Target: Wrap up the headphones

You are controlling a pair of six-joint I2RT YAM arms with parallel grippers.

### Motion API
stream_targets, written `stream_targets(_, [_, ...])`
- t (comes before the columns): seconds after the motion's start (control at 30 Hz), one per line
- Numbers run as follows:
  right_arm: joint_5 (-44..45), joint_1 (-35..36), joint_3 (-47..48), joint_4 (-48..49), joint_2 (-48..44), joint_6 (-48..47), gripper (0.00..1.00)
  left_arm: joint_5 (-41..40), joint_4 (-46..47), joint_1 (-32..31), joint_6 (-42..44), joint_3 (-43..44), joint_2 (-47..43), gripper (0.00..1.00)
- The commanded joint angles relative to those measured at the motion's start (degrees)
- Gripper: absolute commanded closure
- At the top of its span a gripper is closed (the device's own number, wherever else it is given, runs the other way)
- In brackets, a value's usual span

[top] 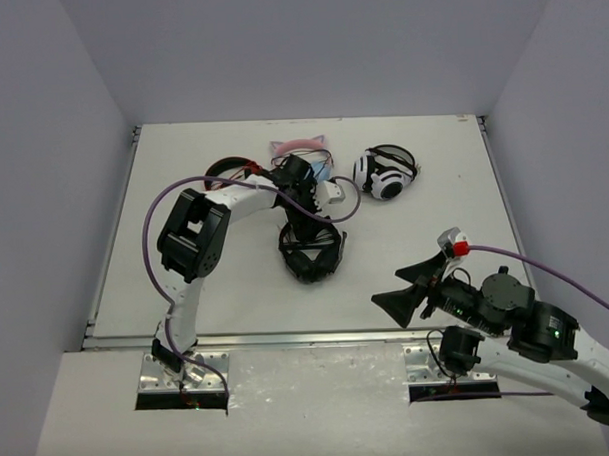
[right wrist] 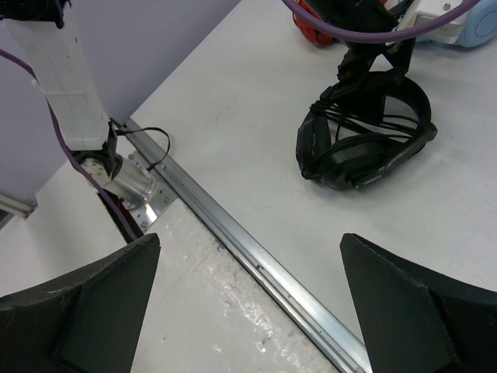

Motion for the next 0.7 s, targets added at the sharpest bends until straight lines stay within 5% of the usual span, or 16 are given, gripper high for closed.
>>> stream_targets(0.0, [0.39,0.24,1.93,0.32,-0.67,-1.28,0.01,2.03,-0.26,0.25,-2.77,2.19,-1.98,0.0])
stream_targets(0.53, [0.83,0.24,2.63,0.85,1.44,-2.42,0.01,-1.83,-0.61,-0.54,-8.04,4.47,-12.78,0.0])
stream_targets(0.67, [6.44,0.24,4.66,-1.69,2.58,-4.79,0.01,-14.07,3.5,-0.37,-20.38,2.82,-22.33,0.0])
